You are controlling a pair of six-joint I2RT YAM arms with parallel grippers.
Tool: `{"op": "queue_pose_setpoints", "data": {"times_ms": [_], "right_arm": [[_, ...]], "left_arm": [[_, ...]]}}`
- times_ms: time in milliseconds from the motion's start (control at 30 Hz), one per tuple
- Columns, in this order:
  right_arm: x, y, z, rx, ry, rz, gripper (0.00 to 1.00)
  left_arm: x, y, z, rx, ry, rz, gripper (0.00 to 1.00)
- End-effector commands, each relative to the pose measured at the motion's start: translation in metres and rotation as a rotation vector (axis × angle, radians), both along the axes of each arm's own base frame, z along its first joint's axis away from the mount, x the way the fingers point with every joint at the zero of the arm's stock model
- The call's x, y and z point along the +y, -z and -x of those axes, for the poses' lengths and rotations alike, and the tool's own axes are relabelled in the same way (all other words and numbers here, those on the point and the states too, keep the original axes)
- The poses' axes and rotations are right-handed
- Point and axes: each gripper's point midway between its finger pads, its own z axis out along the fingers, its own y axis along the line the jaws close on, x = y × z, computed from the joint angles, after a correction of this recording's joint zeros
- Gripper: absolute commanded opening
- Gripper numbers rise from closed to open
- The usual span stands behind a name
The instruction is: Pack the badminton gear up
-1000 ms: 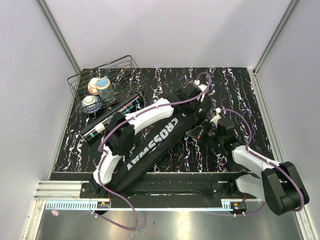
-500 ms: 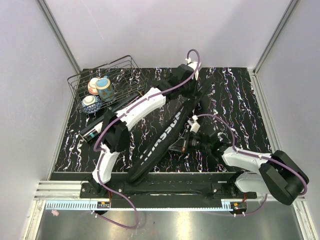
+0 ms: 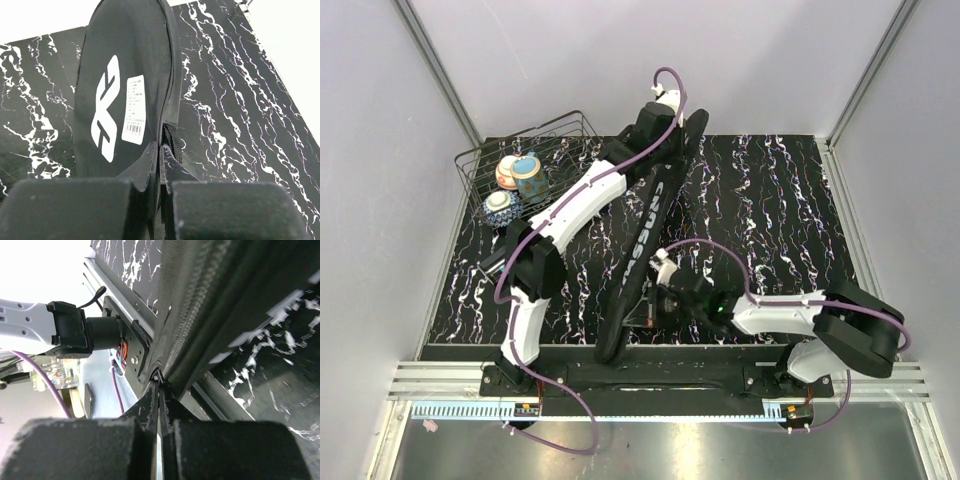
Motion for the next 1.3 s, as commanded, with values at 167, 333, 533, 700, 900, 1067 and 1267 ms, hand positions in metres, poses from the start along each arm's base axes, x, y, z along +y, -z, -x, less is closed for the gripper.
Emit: {"op": "queue_pose_setpoints", "data": {"times_ms": [167,333,533,700,900,1067,1267], "right_arm": [[0.028,0.029,0.069,0.046,-0.211,0.163,0.00],[0.031,0.043,0.102,0.037,-0.340,0.238,0.00],[0.024,0.052,0.108,0.012,-0.344,0.279,0.00],[0.009,0.010,0.056,-0.144,-0.145,0.256,0.11],[-0.046,-0.048,-0.018,-0.268,0.105,0.166,0.68],[-0.052,-0.074,-0.078,-0.291,0.233,0.175,0.97],[-0.051,-0.075,-0.147,-0.229,0.449,0.262,1.00]], "left_arm": [[0.076,-0.189,-0.048,-0.447,-0.177,0.316,0.00],[0.100,-0.209,-0.058,-0.491,-0.217,0.321,0.00],[0.110,-0.210,-0.060,-0.482,-0.225,0.322,0.00],[0.112,-0.195,-0.053,-0.434,-0.234,0.313,0.00],[0.110,-0.189,-0.042,-0.413,-0.233,0.316,0.00],[0.097,-0.181,-0.029,-0.370,-0.194,0.339,0.00],[0.068,-0.174,-0.004,-0.328,-0.093,0.347,0.00]]}}
